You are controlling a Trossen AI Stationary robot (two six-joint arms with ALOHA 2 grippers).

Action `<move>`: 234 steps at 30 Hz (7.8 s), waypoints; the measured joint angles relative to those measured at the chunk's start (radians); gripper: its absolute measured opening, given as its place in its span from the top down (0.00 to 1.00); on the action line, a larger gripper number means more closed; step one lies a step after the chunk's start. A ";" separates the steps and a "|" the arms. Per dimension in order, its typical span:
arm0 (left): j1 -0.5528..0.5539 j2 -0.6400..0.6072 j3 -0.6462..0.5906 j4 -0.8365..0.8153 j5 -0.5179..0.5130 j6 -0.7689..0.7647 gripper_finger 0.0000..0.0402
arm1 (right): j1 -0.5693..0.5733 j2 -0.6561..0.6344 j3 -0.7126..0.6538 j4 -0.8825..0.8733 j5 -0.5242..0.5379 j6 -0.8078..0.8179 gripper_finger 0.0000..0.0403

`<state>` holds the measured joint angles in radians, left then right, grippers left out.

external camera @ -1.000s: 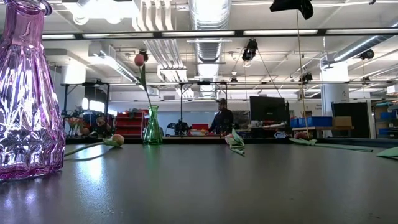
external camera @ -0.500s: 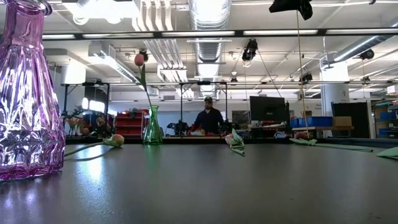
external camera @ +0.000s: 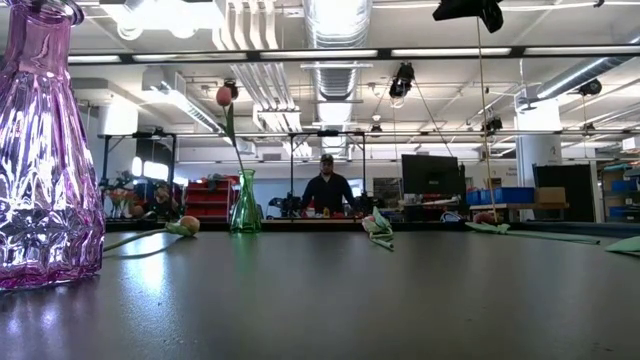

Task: Sort flowers into vase by color
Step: Put the left red tulip into the purple vase, then put the top left red tulip into the purple vase

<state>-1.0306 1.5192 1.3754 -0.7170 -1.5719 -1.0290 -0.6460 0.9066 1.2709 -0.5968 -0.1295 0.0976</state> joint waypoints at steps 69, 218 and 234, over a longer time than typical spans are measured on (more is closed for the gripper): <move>-0.004 -0.002 0.299 -0.607 0.956 -0.818 0.71 | 0.000 0.060 0.052 -0.003 -0.213 -0.152 0.98; 0.504 -1.238 -0.737 -0.013 0.655 0.053 1.00 | 1.011 0.973 0.710 1.125 0.803 -0.392 0.97; 0.504 -1.238 -0.746 -0.065 0.641 0.052 1.00 | 1.120 1.292 1.065 0.938 0.982 -0.430 0.97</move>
<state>-0.5266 0.2817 0.6291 -0.7815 -0.9306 -0.9768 0.4744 2.1990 2.3360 0.3413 0.8525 -0.3322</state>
